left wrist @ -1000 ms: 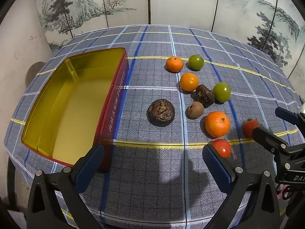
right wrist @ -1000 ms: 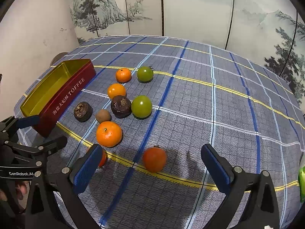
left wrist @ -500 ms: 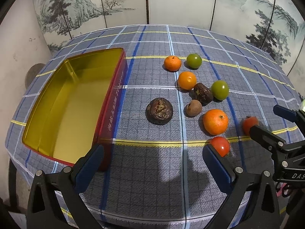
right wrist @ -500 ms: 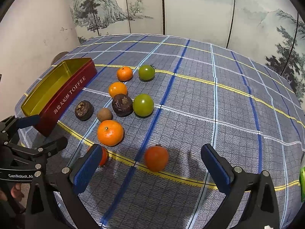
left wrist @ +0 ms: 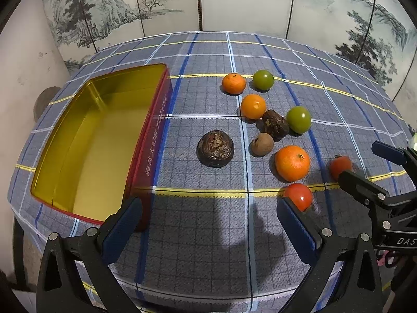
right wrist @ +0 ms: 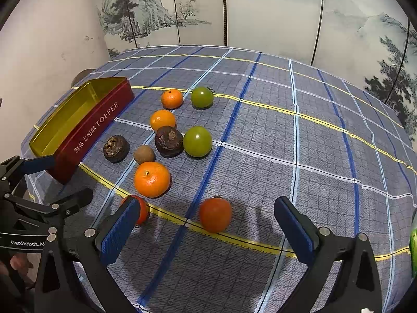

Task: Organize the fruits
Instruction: 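Move the right gripper toward the red tomato in front of the fruit cluster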

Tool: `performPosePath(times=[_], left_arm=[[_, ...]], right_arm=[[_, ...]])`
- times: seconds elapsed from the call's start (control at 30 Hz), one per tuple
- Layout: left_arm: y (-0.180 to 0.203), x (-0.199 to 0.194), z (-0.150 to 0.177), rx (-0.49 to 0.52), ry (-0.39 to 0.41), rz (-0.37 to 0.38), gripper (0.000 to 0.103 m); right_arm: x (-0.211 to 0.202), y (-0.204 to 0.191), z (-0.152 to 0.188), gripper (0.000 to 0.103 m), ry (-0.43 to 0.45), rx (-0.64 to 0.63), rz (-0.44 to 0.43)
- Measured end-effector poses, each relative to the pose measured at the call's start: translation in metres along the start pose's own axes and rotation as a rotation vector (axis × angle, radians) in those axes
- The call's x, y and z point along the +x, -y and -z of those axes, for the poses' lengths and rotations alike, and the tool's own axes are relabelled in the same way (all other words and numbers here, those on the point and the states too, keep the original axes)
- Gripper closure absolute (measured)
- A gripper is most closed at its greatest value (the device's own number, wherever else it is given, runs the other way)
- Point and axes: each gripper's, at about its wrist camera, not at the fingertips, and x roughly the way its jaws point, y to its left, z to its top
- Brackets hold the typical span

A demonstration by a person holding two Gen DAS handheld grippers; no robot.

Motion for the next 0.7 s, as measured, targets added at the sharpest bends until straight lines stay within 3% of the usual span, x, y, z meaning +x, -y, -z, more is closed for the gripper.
performPosePath(times=[0.3, 0.7], left_arm=[[0.0004, 0.0005, 0.0022, 0.0, -0.004, -0.002, 0.001], [0.0017, 0.0012, 0.004, 0.0, -0.01, 0.004, 0.005]], right_arm=[[0.0, -0.0008, 0.0003, 0.004, -0.004, -0.003, -0.002], [0.0041, -0.0017, 0.0045, 0.018, -0.031, -0.007, -0.038]])
